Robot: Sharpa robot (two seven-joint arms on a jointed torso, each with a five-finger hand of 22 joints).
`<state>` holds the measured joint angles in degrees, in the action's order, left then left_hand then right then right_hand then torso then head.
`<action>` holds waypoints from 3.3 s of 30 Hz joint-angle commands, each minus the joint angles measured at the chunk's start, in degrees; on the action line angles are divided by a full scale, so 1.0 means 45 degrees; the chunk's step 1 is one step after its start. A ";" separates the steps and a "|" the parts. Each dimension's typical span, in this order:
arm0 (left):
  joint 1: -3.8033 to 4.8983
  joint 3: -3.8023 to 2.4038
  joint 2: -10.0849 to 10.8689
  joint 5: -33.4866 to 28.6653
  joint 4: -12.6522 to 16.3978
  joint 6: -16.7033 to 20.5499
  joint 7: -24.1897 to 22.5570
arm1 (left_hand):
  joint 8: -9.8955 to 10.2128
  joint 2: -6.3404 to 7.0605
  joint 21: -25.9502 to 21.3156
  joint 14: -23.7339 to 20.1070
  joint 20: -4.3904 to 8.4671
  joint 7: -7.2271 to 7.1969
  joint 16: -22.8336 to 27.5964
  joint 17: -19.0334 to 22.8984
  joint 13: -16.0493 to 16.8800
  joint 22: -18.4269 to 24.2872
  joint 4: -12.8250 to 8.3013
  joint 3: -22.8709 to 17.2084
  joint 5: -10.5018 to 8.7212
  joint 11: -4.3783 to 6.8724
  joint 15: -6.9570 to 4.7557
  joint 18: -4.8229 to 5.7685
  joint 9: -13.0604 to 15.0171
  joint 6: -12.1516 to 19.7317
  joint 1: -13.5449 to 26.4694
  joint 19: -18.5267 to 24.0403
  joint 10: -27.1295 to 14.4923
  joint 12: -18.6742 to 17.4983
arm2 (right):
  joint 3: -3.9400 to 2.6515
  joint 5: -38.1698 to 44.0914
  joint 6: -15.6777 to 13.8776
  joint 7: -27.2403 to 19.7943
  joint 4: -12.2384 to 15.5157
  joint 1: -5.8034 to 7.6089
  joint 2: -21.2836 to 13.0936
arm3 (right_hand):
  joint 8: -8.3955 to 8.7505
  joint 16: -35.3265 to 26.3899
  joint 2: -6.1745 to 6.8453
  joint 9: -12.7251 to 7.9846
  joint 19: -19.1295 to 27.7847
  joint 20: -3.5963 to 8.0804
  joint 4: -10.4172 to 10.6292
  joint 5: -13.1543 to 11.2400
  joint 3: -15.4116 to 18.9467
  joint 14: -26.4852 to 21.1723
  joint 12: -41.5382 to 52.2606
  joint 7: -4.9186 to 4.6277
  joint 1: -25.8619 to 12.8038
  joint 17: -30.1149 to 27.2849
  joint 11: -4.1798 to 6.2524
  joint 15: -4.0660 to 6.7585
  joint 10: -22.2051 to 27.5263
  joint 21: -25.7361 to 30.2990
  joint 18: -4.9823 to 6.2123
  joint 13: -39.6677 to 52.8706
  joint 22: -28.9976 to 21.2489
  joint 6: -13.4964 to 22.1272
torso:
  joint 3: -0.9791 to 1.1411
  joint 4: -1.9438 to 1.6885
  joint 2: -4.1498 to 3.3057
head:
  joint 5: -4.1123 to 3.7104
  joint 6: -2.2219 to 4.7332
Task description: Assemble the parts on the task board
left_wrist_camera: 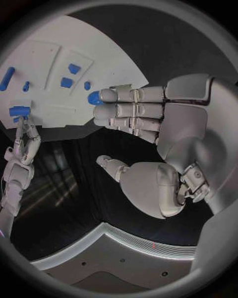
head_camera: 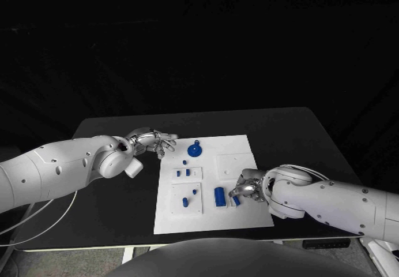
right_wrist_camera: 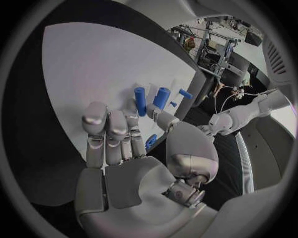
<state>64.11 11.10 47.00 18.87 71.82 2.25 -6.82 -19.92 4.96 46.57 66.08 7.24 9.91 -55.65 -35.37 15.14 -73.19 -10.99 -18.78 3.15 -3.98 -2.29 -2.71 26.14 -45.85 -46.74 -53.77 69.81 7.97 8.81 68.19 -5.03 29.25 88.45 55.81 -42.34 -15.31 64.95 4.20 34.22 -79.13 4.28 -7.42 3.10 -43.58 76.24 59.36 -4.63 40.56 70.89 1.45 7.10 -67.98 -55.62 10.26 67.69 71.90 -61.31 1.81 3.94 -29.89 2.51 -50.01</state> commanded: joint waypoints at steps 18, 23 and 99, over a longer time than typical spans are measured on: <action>0.0010 -0.0008 0.0014 0.0077 0.0041 -0.0282 0.0079 | -0.0064 -0.0079 -0.0049 -0.0073 0.0134 -0.0014 0.0091 -0.0014 0.0020 -0.0016 0.0013 -0.0006 -0.0033 -0.0026 0.0004 -0.0759 -0.0017 0.0088 0.0090 0.0012 -0.0061 0.0051 | 0.0031 0.0348 0.0807 -0.0063 0.0070 -0.0043 0.0060 | -0.0093 0.0382 -0.0048 0.0068 0.0002 0.0154 0.0329 -0.0069 -0.0085 0.0188 0.0007 0.0049 -0.0584 0.0266 0.0100 0.0109 -0.0051 -0.0104 0.1053 0.0067 0.0075 -0.0131 | 0.0002 -0.0007 -0.0004 | 0.0044 0.0002; 0.0010 -0.0008 0.0007 0.0077 0.0036 -0.0288 0.0085 | -0.0064 -0.0073 -0.0051 -0.0074 0.0134 -0.0014 0.0091 -0.0015 0.0019 -0.0018 0.0014 -0.0006 -0.0033 -0.0027 0.0005 -0.0759 -0.0018 0.0089 0.0092 0.0012 -0.0063 0.0050 | 0.0031 0.0349 0.0895 -0.0061 0.0083 -0.0043 0.0044 | -0.0104 0.0450 -0.0011 0.0081 -0.0020 0.0173 0.0372 -0.0070 -0.0079 0.0213 0.0027 0.0057 -0.0697 0.0316 0.0108 0.0117 -0.0068 -0.0139 0.1053 0.0089 0.0091 -0.0142 | 0.0005 0.0000 -0.0002 | 0.0057 0.0002; 0.0009 -0.0006 0.0016 0.0191 -0.0031 -0.0299 0.0192 | -0.0075 -0.0130 -0.0071 -0.0076 0.0130 -0.0007 0.0097 -0.0028 0.0016 -0.0052 -0.0029 -0.0064 -0.0029 -0.0033 0.0010 -0.0765 -0.0033 0.0107 0.0008 0.0002 -0.0086 0.0052 | 0.0021 -0.0617 0.1480 -0.1258 0.0586 -0.0039 -0.0877 | -0.0095 0.0296 0.0601 0.0214 0.0016 0.0173 -0.0544 -0.0069 0.0486 0.0123 -0.0043 0.0024 -0.0322 0.0184 0.0075 0.0082 -0.0059 -0.0190 0.1053 0.0228 0.0052 -0.0025 | 0.0002 -0.0001 0.0002 | 0.0049 0.0002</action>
<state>64.11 11.12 47.10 19.62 71.59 1.66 -5.79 -19.92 4.97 46.57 66.08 7.25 9.91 -55.42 -35.41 15.14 -73.33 -10.99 -18.78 3.15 -3.99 -2.29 -2.71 26.05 -45.85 -46.74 -53.78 69.59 7.97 8.90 66.15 1.06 24.90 91.01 55.68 -46.26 -15.75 66.54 7.01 35.10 -78.72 5.29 -9.87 3.11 -41.74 76.97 59.36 -4.07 39.02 71.77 1.64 7.42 -68.18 -56.29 10.16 68.66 72.21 -61.44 1.82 3.94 -29.90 2.70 -50.01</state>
